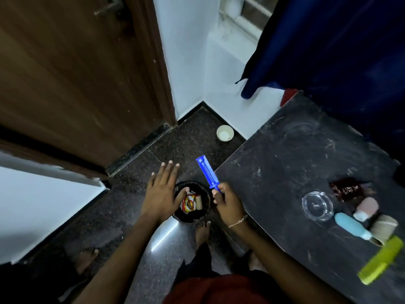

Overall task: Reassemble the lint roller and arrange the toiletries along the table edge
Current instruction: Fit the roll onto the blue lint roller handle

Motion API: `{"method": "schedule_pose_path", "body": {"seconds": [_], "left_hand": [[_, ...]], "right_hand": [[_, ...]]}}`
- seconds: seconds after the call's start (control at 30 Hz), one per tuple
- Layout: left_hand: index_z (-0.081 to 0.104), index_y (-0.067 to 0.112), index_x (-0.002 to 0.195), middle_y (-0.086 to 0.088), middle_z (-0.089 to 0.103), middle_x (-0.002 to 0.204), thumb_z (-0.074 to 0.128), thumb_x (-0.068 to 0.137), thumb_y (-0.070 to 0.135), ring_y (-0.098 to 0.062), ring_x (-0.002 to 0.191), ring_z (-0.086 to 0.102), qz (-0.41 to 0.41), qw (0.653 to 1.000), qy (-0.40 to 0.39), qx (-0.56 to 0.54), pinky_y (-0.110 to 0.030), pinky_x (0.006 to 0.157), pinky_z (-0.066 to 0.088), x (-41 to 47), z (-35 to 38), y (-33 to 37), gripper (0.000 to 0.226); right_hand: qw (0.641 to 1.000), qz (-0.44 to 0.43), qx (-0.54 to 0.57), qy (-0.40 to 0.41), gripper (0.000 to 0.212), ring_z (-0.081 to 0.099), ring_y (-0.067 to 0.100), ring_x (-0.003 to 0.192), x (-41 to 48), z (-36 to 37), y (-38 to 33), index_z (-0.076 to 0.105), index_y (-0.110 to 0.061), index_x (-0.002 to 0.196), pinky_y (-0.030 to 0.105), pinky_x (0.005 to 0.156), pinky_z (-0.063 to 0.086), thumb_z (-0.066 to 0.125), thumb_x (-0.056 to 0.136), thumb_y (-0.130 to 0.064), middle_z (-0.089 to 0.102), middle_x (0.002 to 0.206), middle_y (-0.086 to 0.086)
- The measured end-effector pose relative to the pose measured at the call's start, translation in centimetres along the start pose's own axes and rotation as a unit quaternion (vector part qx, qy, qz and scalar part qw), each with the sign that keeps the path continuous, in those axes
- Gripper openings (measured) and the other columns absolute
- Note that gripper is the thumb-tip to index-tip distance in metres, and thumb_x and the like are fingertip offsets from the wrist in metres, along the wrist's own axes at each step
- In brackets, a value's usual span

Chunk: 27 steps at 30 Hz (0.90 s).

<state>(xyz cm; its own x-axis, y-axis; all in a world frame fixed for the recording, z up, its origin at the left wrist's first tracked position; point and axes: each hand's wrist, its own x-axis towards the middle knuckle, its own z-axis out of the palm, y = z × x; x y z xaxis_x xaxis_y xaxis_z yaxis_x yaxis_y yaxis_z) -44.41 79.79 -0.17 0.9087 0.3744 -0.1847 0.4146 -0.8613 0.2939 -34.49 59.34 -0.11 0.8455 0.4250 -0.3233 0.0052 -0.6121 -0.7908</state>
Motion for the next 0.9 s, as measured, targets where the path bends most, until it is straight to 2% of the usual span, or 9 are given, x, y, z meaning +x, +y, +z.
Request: {"method": "schedule_pose_path", "body": {"seconds": [0.1,0.23,0.43,0.57,0.73,0.83,0.9], "left_hand": [[0.01,0.028,0.164,0.003,0.008,0.174,0.028,0.097,0.074,-0.018,0.162,0.002,0.029,1.0,0.011,0.002,-0.049,0.129,0.018,0.2,-1.5,2.4,0.083],[0.011,0.028,0.164,0.004,0.008,0.174,0.028,0.097,0.077,-0.017,0.162,0.0,0.096,0.995,0.017,0.013,-0.049,0.13,0.016,1.6,-2.5,6.8,0.085],[0.014,0.028,0.164,0.003,0.014,0.173,0.028,0.096,0.078,-0.017,0.162,0.005,0.214,0.977,0.014,0.016,-0.05,0.129,0.019,5.2,-2.1,15.8,0.085],[0.014,0.029,0.164,0.003,0.016,0.173,0.029,0.095,0.077,-0.019,0.161,0.011,0.303,0.953,0.005,0.022,-0.048,0.129,0.022,6.9,-1.0,23.4,0.085],[0.016,0.026,0.164,0.0,0.019,0.172,0.026,0.094,0.077,-0.023,0.161,0.016,0.373,0.927,-0.024,0.031,-0.052,0.127,0.026,7.0,1.2,32.0,0.087],[0.014,0.027,0.163,-0.001,0.018,0.172,0.027,0.094,0.078,-0.023,0.16,0.017,0.415,0.907,-0.056,0.04,-0.053,0.127,0.024,6.0,3.2,38.7,0.086],[0.016,0.025,0.162,-0.003,0.019,0.172,0.028,0.093,0.077,-0.024,0.16,0.018,0.433,0.896,-0.078,0.055,-0.054,0.127,0.025,5.3,4.8,42.9,0.087]], "right_hand": [[1.0,0.002,0.004,0.029,0.005,0.062,0.025,0.075,-1.1,-3.0,-0.1,0.052,-0.023,0.094,0.043,0.074,0.053,0.053,0.097,-0.027,0.062,0.082,0.001],[0.995,-0.009,-0.005,0.102,0.007,0.061,0.021,0.074,-2.7,-7.5,0.8,0.054,-0.018,0.096,0.035,0.071,0.051,0.055,0.098,-0.025,0.061,0.08,-0.002],[0.977,0.014,0.01,0.211,0.009,0.063,0.025,0.075,-5.4,-14.3,3.3,0.06,-0.011,0.1,0.041,0.075,0.054,0.058,0.097,-0.019,0.064,0.08,0.001],[0.957,0.041,-0.004,0.288,0.012,0.062,0.027,0.069,-7.7,-19.4,5.9,0.06,-0.007,0.097,0.041,0.069,0.051,0.058,0.097,-0.019,0.065,0.076,0.006],[0.924,0.078,0.004,0.374,0.012,0.062,0.026,0.073,-10.6,-24.8,9.8,0.063,-0.003,0.099,0.031,0.069,0.046,0.063,0.094,-0.014,0.067,0.081,0.006],[0.904,0.111,0.006,0.413,0.014,0.066,0.032,0.08,-12.8,-28.9,13.6,0.063,-0.003,0.104,0.029,0.068,0.041,0.062,0.095,-0.015,0.071,0.09,0.011],[0.889,0.124,0.007,0.441,0.013,0.064,0.032,0.078,-14.2,-31.3,16.3,0.063,-0.005,0.105,0.028,0.066,0.04,0.062,0.095,-0.014,0.069,0.085,0.008]]}}
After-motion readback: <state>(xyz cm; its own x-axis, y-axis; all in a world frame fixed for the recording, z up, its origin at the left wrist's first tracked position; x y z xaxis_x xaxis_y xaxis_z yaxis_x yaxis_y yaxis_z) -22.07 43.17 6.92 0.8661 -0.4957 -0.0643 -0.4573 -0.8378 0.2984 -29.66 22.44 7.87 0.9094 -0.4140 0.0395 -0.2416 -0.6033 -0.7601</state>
